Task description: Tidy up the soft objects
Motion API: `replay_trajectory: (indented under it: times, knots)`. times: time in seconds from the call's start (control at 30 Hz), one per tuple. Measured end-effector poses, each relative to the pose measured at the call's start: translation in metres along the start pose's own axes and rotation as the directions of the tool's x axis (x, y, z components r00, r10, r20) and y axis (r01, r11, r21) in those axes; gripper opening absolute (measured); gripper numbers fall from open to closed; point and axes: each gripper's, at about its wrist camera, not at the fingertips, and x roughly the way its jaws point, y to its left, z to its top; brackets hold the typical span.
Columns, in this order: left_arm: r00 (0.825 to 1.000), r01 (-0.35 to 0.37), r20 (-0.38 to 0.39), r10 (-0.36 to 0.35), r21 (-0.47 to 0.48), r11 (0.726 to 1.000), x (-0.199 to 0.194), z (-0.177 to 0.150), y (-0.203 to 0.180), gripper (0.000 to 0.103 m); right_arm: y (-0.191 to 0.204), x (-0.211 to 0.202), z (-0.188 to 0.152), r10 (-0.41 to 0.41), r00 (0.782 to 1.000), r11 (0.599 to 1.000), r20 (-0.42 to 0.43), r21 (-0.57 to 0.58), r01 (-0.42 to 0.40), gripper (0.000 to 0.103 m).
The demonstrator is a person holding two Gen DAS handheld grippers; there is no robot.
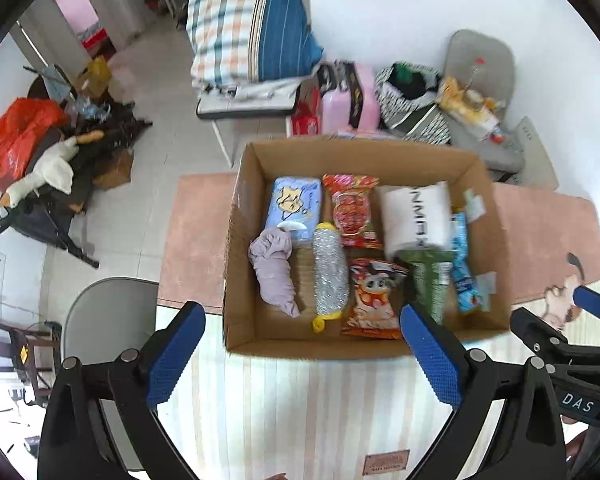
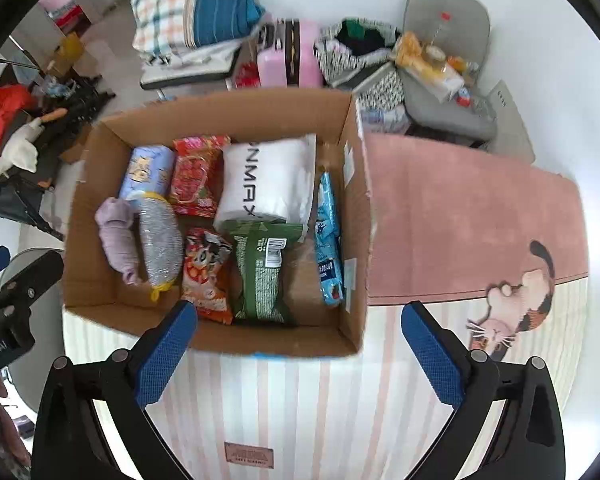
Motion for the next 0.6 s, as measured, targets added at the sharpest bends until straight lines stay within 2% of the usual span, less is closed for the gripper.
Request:
replay_trajectory:
  times: [0.27,0.6]
  knots:
    - [0.994,0.034,0.105,-0.037,0.024,0.999,-0.082,-0.035,-0.007,0.100,-0.003,-0.091,-0.043,0.012,0.991,0.999,0.131,-0.032,-0.008,0.103]
    - [0.975,0.030,0.218,-0.032,0.015,0.999,-0.174,-0.080,-0.004,0.100,-0.013,-0.185,-0.111,0.047,0.966,0.999,0.254,-0.009,-0.047,0.103]
